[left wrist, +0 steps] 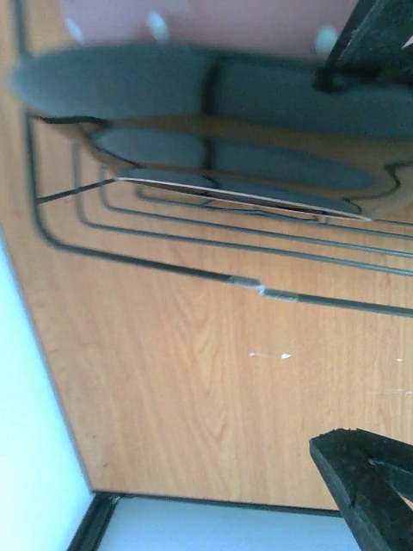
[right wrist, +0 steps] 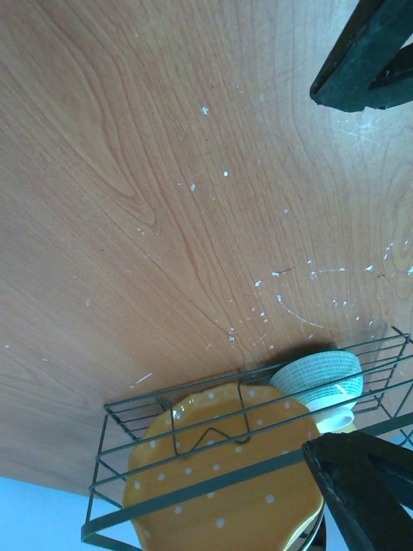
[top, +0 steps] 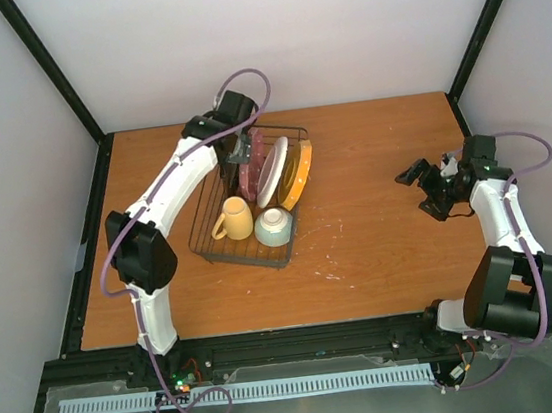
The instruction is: Load the mixed dishes into the dish rack
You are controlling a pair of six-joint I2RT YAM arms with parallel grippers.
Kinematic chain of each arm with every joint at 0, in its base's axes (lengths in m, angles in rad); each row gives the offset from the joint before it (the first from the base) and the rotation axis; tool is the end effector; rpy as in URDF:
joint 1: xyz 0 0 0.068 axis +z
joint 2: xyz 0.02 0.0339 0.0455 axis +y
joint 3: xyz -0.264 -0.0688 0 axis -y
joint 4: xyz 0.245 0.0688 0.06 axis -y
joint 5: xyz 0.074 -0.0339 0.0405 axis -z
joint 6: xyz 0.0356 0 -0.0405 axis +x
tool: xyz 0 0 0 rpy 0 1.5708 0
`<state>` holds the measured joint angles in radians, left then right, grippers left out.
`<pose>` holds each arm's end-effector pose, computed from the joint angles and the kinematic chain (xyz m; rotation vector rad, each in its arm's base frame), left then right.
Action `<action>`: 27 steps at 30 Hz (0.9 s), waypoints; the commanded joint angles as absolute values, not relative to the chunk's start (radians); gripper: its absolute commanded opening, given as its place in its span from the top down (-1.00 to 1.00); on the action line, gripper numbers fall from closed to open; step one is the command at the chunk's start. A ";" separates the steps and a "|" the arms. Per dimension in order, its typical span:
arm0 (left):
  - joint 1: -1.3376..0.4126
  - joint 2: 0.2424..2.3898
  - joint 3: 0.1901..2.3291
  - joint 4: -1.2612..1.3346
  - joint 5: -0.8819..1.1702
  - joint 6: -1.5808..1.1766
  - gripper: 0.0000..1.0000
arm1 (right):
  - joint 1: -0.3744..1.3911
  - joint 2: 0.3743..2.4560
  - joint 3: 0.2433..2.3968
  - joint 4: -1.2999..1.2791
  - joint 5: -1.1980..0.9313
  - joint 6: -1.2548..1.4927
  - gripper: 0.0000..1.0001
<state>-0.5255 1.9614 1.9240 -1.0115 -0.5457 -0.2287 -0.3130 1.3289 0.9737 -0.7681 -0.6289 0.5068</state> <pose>0.3723 -0.1945 0.3179 0.1802 2.4373 0.3944 0.2460 -0.0576 0.2482 0.8659 2.4793 0.9055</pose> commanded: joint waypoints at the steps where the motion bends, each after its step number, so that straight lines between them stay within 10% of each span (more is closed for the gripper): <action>1: -0.526 1.951 2.099 -1.062 -0.632 -0.246 -1.00 | -0.307 1.332 1.015 -0.761 -0.631 0.503 -1.00; 8: -0.518 1.776 2.200 -0.939 -0.650 -0.255 -1.00 | -0.307 1.346 1.071 -0.756 -0.611 0.501 -1.00; 20: -0.234 1.254 1.458 -0.472 -0.215 -0.517 -1.00 | -0.308 1.381 1.230 -0.740 -0.551 0.466 -1.00; 27: -0.131 1.183 1.371 -0.391 -0.068 -0.549 -0.99 | -0.309 1.427 1.337 -0.692 -0.578 0.470 -1.00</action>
<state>-0.1692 1.2171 1.3537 -0.5098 -0.1879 -0.5049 -0.3134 1.3945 1.2781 -0.7441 -0.5644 0.4778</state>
